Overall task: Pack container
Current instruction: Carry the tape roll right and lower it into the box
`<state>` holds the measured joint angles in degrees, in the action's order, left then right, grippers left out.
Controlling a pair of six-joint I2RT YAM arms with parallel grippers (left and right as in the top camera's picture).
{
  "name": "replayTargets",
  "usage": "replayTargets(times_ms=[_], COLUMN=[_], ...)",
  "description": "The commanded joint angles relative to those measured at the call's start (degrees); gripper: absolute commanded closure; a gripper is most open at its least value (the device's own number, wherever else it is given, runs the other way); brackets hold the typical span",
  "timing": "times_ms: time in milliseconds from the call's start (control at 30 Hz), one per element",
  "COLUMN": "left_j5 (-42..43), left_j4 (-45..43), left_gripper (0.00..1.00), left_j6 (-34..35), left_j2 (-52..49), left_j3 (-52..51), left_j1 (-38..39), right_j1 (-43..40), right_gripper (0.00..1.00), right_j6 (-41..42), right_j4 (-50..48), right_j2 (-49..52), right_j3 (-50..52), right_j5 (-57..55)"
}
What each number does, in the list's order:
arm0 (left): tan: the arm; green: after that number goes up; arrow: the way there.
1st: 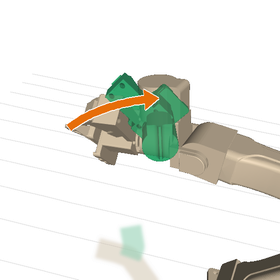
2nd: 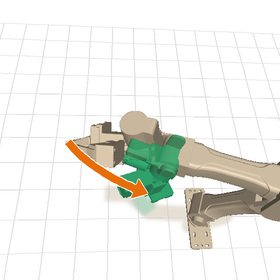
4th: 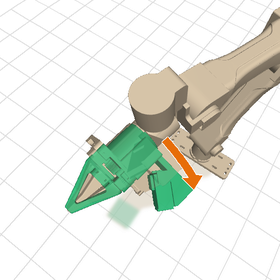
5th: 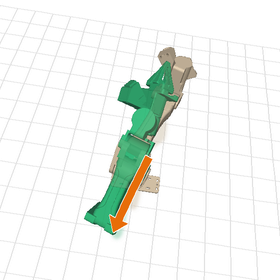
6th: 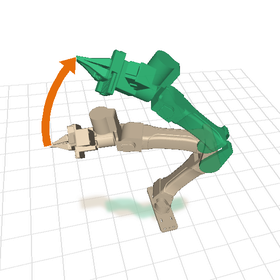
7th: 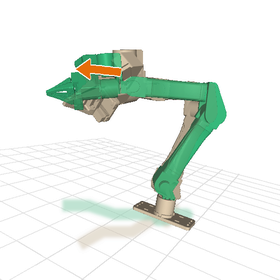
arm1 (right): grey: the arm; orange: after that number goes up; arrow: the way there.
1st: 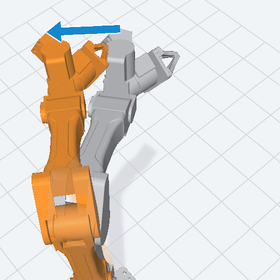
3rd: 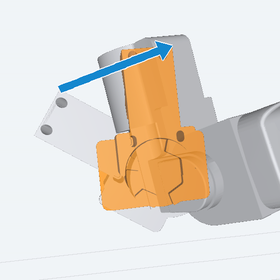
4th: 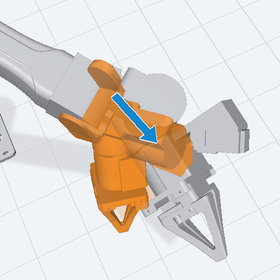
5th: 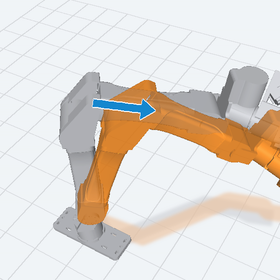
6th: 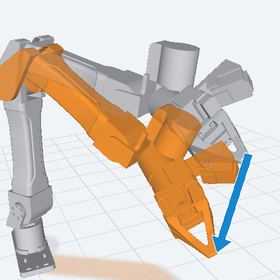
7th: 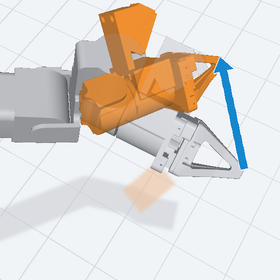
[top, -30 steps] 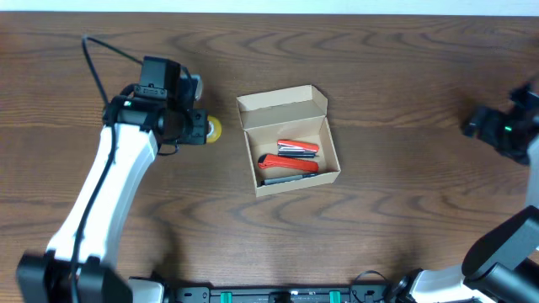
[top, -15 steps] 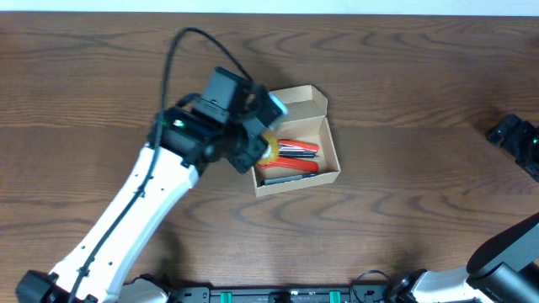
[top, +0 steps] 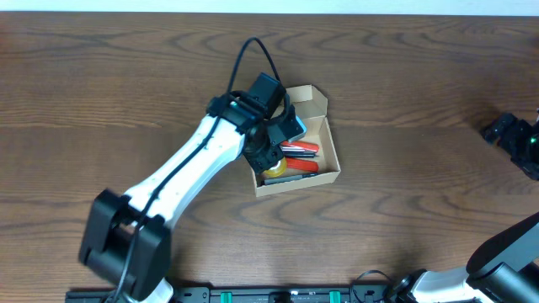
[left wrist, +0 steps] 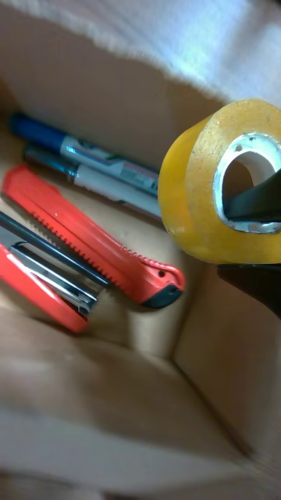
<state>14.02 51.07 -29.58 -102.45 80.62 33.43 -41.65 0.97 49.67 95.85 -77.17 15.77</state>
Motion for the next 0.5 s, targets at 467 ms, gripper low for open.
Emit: replayTargets(times_ms=[467], left_j5=[-0.92], left_j4=[-2.93], left_gripper=[0.6], left_j6=[-1.09], left_j2=[-12.87], left_j3=[1.16], left_j1=[-0.02], right_j1=[4.0], right_gripper=[0.04], right_j6=[-3.41], right_j4=[0.68], right_j2=[-0.37], right_j3=[0.09], right_j5=[2.05])
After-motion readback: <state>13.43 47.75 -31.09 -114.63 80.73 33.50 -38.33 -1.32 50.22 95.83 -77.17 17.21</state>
